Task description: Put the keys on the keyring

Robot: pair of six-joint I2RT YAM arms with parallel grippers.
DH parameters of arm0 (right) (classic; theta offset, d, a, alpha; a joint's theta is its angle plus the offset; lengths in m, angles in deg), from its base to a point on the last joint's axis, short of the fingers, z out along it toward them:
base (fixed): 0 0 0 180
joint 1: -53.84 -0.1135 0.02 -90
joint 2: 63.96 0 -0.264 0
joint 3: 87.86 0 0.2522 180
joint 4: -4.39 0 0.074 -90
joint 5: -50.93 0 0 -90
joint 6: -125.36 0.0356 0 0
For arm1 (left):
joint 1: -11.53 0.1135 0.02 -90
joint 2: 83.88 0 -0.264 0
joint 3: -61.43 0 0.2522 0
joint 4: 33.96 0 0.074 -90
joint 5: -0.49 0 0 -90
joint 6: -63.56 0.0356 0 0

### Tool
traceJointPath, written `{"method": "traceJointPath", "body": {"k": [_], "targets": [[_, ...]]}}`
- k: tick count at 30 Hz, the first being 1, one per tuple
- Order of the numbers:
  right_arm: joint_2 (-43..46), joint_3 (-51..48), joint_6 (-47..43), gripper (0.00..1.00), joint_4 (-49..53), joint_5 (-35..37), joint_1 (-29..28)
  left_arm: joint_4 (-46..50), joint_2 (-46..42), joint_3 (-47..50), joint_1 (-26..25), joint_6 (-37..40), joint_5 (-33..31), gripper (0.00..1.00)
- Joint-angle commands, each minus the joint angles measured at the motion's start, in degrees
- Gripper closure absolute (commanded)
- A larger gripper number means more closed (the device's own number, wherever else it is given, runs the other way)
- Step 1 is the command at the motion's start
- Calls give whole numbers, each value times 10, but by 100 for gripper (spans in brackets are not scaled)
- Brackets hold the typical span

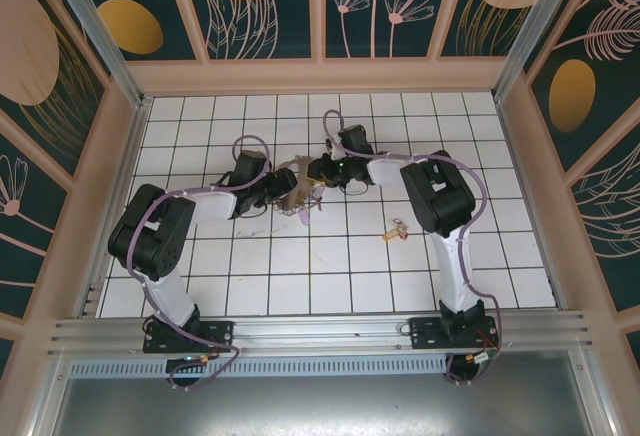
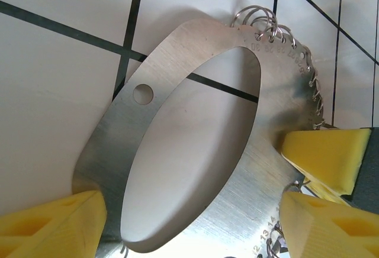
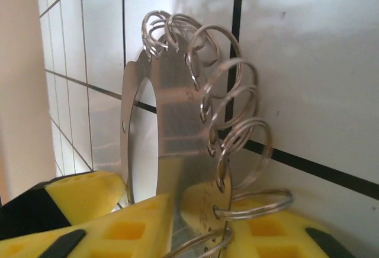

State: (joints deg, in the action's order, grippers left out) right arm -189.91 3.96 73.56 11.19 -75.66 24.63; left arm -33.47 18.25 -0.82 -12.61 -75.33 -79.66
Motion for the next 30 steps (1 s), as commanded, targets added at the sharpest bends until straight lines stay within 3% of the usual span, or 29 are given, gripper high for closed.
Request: {"method": "traceJointPath", "body": {"k": [1, 7, 13, 19, 27, 30], "targets": [[30, -24, 5, 81, -33, -19, 9, 24, -4, 10, -8, -9, -5, 22], [60, -55, -2, 92, -72, -40, 28, 29, -36, 20, -8, -16, -43, 19], [113, -107, -4, 93, -131, -82, 56, 35, -96, 23, -3, -14, -74, 10], [175, -170, 16, 93, -208, -150, 95, -53, -124, 38, 17, -25, 13, 8], [233, -197, 23, 93, -232, -204, 126, -202, -110, 21, 26, -66, 155, 14], [245, -198, 32, 93, -241, -212, 126, -244, -101, 16, 25, -86, 179, 17]]}}
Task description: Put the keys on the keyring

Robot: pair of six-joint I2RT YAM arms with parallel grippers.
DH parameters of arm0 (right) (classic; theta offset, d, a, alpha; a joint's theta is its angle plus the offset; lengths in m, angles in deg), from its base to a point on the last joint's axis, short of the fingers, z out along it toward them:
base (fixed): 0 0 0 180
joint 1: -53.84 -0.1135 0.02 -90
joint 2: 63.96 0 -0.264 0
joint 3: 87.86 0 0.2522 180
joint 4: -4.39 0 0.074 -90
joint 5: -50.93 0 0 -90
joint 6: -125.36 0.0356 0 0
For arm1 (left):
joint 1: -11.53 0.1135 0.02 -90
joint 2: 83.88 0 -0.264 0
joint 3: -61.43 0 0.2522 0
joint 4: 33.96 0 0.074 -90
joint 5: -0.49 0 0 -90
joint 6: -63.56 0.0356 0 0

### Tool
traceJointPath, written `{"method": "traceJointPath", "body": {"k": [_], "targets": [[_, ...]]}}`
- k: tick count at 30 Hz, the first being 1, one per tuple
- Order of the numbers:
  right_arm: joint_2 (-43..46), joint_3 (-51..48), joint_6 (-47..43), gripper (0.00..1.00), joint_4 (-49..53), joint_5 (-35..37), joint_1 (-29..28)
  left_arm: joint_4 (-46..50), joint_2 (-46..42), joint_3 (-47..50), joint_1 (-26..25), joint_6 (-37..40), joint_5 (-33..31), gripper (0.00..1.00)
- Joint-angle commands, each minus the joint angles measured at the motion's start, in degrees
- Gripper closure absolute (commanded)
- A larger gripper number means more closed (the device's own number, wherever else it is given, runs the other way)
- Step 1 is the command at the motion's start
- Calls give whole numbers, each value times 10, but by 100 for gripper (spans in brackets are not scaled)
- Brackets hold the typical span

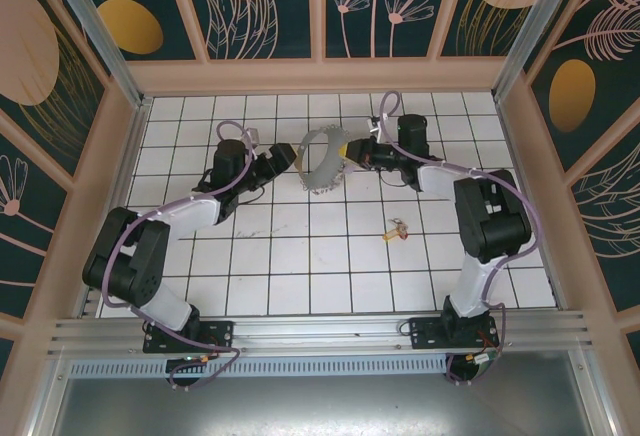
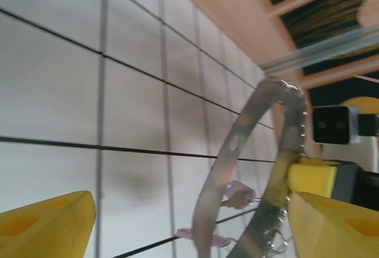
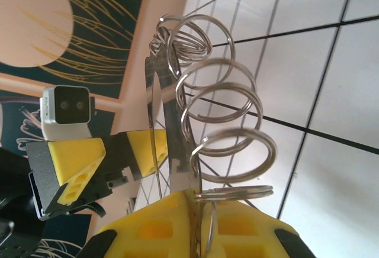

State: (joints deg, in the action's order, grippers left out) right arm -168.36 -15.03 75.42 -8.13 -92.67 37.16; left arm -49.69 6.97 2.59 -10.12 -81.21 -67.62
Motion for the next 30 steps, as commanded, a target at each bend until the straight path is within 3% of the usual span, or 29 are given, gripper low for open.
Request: {"method": "traceJointPath", "body": {"k": [1, 9, 18, 22, 28, 30], "targets": [[33, -9, 18, 93, -52, -45, 1, -95, 14, -18, 1, -34, 67, 18], [49, -14, 51, 93, -92, -62, 1, -190, 35, -12, 0, -82, 105, 34], [62, -19, 58, 92, -95, -70, 0, -285, 47, -3, 0, -126, 121, 64], [83, -31, 53, 91, -91, -66, 1, -311, 50, -13, 0, -136, 140, 82], [107, -34, 41, 90, -72, -60, 0, -287, 32, -35, -2, -108, 169, 85], [110, -33, 41, 90, -71, -61, 1, -268, 25, -41, -4, -91, 176, 91]]}}
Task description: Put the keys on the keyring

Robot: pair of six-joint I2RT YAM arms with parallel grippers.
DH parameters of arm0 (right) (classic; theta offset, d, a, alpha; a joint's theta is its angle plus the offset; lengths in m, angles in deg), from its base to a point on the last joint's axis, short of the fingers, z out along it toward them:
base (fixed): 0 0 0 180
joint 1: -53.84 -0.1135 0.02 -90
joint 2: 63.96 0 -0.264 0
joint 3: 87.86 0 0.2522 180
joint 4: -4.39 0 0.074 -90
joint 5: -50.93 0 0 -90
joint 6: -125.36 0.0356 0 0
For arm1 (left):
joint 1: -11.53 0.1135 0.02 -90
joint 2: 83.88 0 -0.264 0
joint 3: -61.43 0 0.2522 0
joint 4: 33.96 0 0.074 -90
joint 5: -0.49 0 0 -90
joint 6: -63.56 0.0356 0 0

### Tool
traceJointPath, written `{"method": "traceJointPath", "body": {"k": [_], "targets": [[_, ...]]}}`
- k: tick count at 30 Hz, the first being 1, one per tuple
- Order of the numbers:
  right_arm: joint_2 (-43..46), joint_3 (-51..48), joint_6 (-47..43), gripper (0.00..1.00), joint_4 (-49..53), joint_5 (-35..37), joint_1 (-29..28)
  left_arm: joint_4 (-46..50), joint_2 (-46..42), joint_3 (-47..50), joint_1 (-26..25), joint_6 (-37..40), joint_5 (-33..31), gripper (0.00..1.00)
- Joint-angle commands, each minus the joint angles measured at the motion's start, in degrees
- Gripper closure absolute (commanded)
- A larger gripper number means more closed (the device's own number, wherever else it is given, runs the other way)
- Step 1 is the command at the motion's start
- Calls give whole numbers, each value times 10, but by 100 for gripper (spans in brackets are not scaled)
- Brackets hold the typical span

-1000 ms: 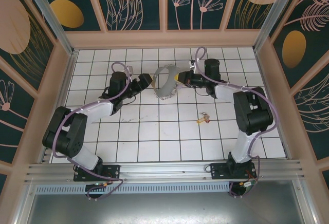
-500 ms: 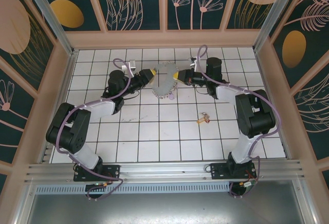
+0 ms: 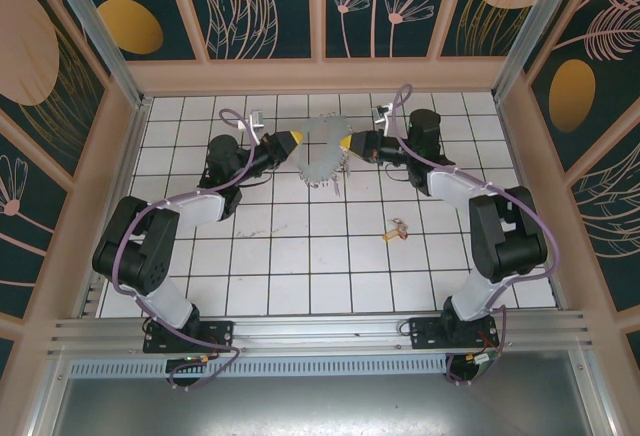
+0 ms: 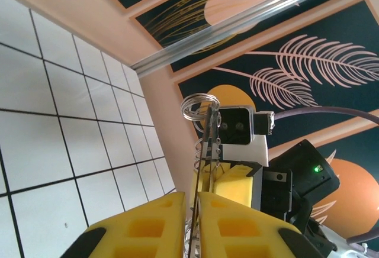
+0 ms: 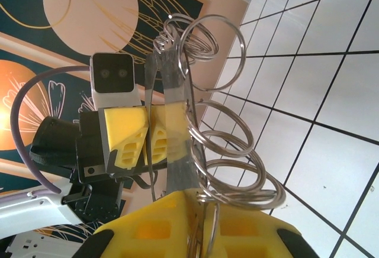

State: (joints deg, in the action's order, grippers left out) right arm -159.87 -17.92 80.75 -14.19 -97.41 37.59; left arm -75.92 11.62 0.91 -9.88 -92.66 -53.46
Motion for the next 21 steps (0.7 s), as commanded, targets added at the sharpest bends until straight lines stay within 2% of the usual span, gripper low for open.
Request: {"method": "traceJointPath", "body": {"k": [1, 4, 9, 12, 13, 15, 18, 20, 21], "targets": [[26, -2, -11, 90, -10, -14, -4, 1, -24, -27, -9, 31, 39, 93], [32, 0, -11, 89, -11, -13, -4, 8, -34, -34, -15, 43, 50, 100], [74, -2, -62, 81, 51, 38, 3, 46, -74, -52, -20, 98, 62, 100], [132, -13, -124, 69, 115, 107, 14, 160, -120, -83, -21, 192, 55, 100], [158, -18, -153, 62, 140, 143, 15, 218, -137, -105, -23, 235, 54, 100], [215, -34, -208, 58, 171, 220, 15, 346, -158, -155, -28, 324, 39, 100], [305, -77, -262, 48, 174, 351, 16, 527, -169, -239, -43, 452, -4, 100], [350, -108, -281, 38, 158, 429, 17, 569, -175, -264, -51, 493, -18, 100], [367, -130, -293, 37, 137, 451, 16, 575, -179, -269, -54, 507, -18, 100]]}}
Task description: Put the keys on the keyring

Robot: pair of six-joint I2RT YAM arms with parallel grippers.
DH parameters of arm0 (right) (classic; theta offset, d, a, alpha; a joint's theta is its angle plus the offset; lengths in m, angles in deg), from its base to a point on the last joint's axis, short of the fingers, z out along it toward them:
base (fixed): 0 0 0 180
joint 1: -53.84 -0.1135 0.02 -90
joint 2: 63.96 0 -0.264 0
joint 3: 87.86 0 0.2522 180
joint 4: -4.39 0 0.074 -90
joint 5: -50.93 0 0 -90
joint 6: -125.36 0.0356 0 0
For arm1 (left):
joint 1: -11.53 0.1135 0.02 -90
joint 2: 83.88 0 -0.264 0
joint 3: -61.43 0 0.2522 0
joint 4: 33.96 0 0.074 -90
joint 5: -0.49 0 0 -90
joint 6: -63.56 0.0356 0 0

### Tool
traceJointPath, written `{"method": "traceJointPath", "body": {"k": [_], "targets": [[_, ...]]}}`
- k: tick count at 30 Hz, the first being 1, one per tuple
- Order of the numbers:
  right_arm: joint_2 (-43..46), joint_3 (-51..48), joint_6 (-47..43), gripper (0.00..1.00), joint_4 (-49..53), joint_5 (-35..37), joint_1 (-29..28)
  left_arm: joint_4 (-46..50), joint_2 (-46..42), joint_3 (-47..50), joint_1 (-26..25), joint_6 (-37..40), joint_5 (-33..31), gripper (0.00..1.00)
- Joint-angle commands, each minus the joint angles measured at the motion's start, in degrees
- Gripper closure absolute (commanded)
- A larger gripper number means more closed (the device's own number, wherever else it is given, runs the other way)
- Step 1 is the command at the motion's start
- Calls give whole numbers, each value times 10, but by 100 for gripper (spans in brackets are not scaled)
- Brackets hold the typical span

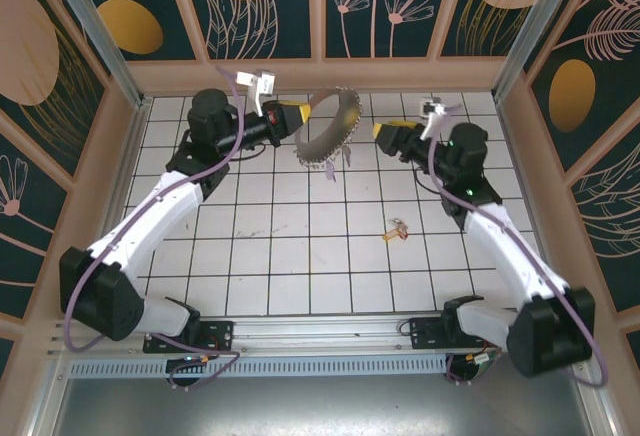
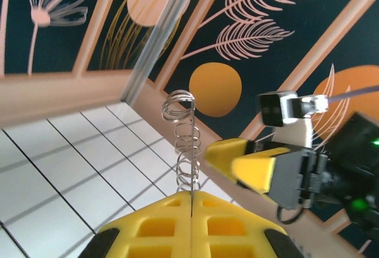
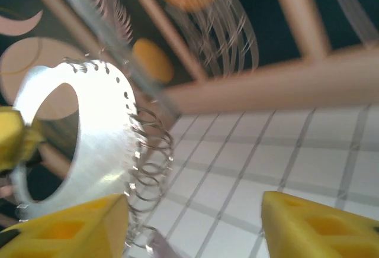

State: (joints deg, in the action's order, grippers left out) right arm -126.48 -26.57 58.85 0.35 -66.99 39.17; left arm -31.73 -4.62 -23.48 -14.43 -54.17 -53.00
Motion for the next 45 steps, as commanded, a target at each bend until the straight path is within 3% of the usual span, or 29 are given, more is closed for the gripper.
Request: {"method": "traceJointPath", "body": {"k": [1, 3, 6, 9, 14, 18, 23, 32, 45], "targets": [[48, -67, -93, 34, -36, 154, 0, 135, -20, -29, -13, 137, -21, 100], [66, -98, -146, 37, -79, 139, 0, 133, -25, -35, -19, 156, -23, 100], [81, -100, -182, 44, -55, 109, -1, 131, -20, -54, -23, 166, -11, 100], [98, -113, -201, 60, -69, 67, -10, 117, -17, -62, -23, 160, 0, 100], [127, -168, -322, 62, -136, 143, -113, 106, -17, -64, -23, 154, 15, 100], [119, -196, -420, 67, -170, 115, -158, 101, -20, -61, -23, 148, 31, 100], [104, -220, -458, 70, -221, 104, -195, 83, -27, -51, -23, 134, 43, 100], [57, -223, -494, 78, -296, 147, -255, 56, -32, -37, -23, 110, 53, 100], [-22, -207, -495, 83, -393, 238, -279, 52, -31, -36, -23, 100, 60, 100]]}}
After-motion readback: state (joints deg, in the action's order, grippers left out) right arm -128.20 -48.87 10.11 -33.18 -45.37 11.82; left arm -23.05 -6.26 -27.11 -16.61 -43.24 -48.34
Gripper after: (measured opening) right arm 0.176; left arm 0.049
